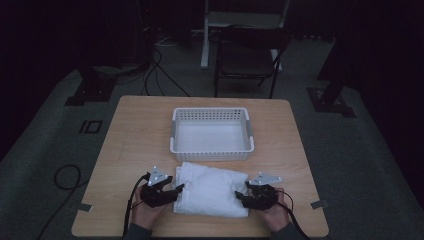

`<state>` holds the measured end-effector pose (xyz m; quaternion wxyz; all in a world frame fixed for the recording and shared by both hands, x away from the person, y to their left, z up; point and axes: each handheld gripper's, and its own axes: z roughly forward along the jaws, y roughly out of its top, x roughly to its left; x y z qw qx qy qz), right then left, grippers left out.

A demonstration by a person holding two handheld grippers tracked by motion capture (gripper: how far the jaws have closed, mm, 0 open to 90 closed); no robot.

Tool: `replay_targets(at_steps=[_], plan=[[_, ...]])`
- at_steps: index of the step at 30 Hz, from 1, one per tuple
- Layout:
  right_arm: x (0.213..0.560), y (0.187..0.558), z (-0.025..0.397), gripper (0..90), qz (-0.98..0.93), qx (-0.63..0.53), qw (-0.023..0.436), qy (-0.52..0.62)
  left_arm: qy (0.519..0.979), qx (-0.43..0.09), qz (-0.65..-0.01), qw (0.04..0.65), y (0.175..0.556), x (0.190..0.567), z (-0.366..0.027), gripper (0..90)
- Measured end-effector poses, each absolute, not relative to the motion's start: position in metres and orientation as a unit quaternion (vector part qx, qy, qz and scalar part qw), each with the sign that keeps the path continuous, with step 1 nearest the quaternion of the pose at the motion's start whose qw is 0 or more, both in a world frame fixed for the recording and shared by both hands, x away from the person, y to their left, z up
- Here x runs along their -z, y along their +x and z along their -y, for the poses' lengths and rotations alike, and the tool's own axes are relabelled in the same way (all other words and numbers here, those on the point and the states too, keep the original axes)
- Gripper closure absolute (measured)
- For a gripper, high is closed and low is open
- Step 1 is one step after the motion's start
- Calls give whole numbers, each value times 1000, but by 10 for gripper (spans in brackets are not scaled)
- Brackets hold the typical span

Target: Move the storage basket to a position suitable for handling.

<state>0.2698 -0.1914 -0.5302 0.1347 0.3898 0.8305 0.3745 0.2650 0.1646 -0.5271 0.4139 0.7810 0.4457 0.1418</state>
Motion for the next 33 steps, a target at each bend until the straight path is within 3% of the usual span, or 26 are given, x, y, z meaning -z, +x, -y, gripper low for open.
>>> replay_targets(at_steps=[15,33], plan=[[535,309,189,425,-824,-371,148,403,786,-167,-438,403,285,531,-156,431],[535,318,179,421,-824,-372,152,398,779,-191,-453,390,300,529,-160,430]])
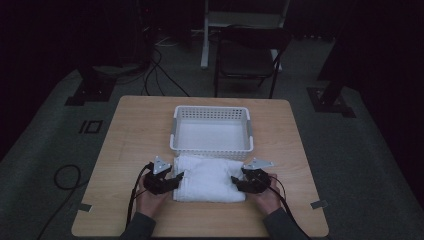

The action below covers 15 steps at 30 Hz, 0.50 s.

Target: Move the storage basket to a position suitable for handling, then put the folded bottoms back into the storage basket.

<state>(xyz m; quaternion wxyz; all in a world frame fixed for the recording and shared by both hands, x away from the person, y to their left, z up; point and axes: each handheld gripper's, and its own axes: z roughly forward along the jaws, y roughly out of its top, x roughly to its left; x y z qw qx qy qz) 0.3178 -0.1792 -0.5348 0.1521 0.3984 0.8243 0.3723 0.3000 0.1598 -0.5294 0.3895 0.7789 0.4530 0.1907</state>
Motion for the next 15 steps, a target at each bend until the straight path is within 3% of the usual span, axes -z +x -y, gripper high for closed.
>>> replay_targets(at_steps=[6,15], plan=[[535,317,179,416,-825,-370,157,398,766,-204,-462,399,295,515,-162,396],[536,317,179,409,-823,-370,157,400,749,-183,-444,457,294,489,-153,249]])
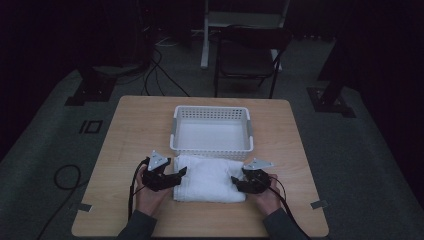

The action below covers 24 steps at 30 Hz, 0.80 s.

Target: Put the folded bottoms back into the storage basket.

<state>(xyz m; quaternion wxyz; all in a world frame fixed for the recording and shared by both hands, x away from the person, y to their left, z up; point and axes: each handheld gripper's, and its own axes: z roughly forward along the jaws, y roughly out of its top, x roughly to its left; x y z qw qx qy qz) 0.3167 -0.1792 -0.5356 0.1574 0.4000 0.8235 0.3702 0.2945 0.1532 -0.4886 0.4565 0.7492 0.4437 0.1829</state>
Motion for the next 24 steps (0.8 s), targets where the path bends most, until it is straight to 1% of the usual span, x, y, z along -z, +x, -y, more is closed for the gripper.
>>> replay_targets(at_steps=[2,4,8,10,11,14,17,19,23,24], plan=[[536,317,179,408,-823,-370,158,401,748,-174,-439,465,295,487,-148,224],[536,316,179,408,-822,-371,158,402,753,-176,-437,459,296,489,-143,178],[536,315,180,406,-822,-371,159,403,756,-170,-451,442,300,500,-139,140],[536,315,180,406,-821,-371,159,403,758,-157,-459,435,302,509,-137,139],[536,315,180,406,-821,-371,159,403,758,-157,-459,435,302,509,-137,138],[536,315,180,404,-821,-371,159,404,763,-168,-471,410,307,524,-134,133],[536,314,180,404,-820,-372,160,405,766,-176,-472,400,310,533,-133,57],[535,313,179,407,-820,-372,167,402,758,-171,-479,409,313,539,-135,16],[531,310,179,431,-818,-375,174,401,755,-150,-487,413,316,543,-137,7],[530,309,180,442,-816,-378,171,403,754,-136,-492,414,319,545,-138,7]])
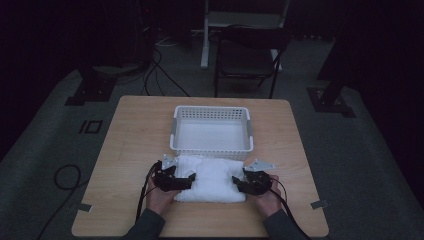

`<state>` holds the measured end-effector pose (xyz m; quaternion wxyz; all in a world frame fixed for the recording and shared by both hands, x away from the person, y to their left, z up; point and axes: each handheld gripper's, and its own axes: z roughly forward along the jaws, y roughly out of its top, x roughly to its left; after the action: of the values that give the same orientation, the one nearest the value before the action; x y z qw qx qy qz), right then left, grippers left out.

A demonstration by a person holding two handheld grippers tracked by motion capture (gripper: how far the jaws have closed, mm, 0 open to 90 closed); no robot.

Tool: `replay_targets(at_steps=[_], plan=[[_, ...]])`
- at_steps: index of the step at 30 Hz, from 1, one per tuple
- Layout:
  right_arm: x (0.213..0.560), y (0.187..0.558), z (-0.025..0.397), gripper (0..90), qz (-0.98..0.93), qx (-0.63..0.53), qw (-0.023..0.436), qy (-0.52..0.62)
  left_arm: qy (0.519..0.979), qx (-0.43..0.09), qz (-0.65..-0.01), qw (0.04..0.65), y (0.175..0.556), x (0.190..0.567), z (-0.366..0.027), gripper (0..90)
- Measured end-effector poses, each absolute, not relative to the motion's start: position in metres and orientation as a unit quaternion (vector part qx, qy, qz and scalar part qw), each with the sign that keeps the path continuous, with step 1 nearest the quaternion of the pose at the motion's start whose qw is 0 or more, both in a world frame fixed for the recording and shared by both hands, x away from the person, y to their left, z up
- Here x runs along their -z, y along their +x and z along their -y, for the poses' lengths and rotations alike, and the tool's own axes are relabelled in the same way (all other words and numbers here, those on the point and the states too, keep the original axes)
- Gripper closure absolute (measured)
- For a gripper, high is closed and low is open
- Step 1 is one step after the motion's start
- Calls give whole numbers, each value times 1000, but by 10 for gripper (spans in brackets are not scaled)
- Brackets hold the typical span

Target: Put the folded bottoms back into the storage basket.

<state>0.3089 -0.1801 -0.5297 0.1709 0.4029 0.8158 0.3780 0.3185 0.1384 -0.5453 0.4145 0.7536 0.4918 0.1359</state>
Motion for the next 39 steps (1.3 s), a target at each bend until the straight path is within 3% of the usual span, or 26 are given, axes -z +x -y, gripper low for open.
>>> replay_targets(at_steps=[3,8,13,24,30,35,39], plan=[[522,302,182,400,-805,-394,171,410,757,-120,-494,411,321,547,-140,6],[520,298,180,253,-801,-392,177,416,758,-107,-493,413,323,549,-141,6],[526,305,180,136,-800,-397,142,426,742,-69,-509,430,327,556,-146,0],[554,330,191,108,-775,-430,25,463,745,-65,-490,447,328,559,-147,0],[556,333,191,227,-765,-452,-4,458,752,-59,-488,438,328,557,-144,9],[562,341,194,447,-743,-477,-67,465,750,-38,-495,437,326,552,-141,240],[562,340,198,644,-730,-496,-79,464,755,-49,-489,435,321,546,-137,375]])
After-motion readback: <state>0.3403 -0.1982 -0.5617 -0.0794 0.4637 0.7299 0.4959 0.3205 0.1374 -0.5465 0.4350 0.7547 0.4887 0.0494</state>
